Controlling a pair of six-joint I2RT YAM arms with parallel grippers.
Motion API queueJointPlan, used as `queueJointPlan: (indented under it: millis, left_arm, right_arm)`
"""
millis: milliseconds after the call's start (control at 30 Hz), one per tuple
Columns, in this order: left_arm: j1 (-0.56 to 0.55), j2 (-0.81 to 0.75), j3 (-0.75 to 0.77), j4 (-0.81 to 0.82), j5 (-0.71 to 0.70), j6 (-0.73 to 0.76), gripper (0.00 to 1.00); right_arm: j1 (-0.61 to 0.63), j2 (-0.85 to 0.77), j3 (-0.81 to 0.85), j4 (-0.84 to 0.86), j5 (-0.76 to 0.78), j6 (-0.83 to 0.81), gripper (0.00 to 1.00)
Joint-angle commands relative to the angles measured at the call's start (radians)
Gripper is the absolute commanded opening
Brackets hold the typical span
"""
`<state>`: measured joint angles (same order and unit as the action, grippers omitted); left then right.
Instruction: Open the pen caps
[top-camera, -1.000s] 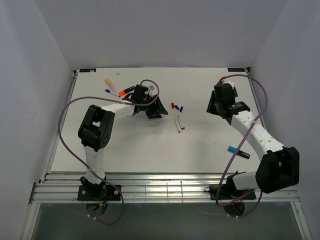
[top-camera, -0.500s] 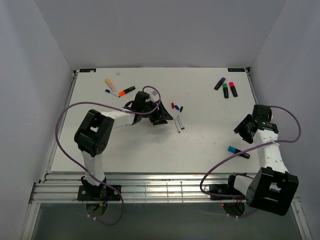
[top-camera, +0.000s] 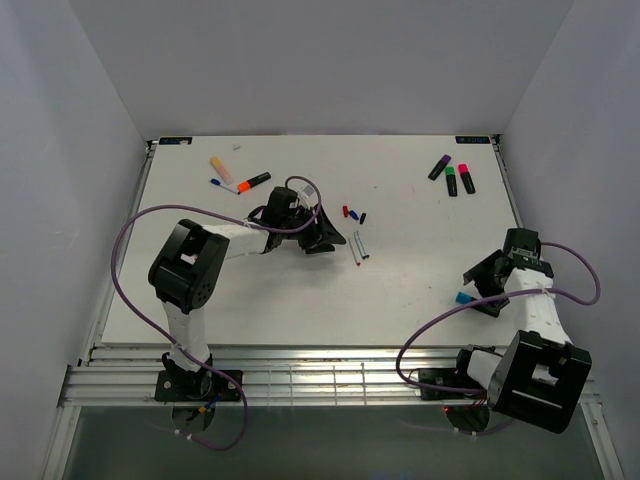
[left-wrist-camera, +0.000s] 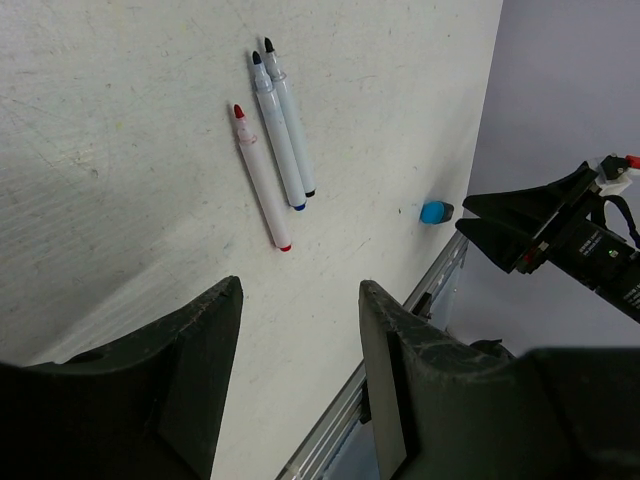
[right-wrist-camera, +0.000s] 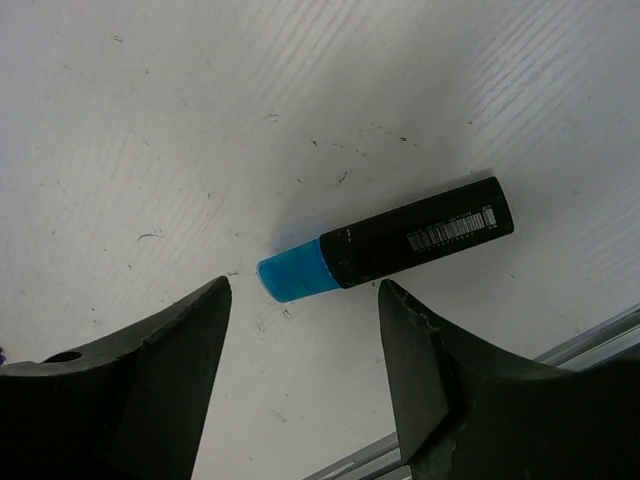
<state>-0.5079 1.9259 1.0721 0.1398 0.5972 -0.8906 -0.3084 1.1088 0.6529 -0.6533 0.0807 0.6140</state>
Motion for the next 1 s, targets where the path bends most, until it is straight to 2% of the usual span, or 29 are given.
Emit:
queueJointPlan:
  millis: [0,433,767,967]
  left_arm:
    - [0.0,-0.065,-0.011,0.038,0.029,0.012,0.61]
    - [0.0,-0.062,-0.024,0.061,0.038,0.01,0.61]
    - [0.0,-0.073,-0.038,0.067,0.039,0.009,0.61]
    - [0.0,-0.09,-0.044,0.067,0.041,0.01,0.61]
  right_arm:
    - [-0.011,0.008,-0.012,0.006,0.057,0.064,0.67]
    - [-0.035,0.106,-0.024,0.018,0.106,0.187,0.67]
    - [-0.035,0.152,-0.039,0.034,0.154,0.219,0.65]
    - [-0.035,0.172,-0.052,0.044,0.152,0.202,0.53]
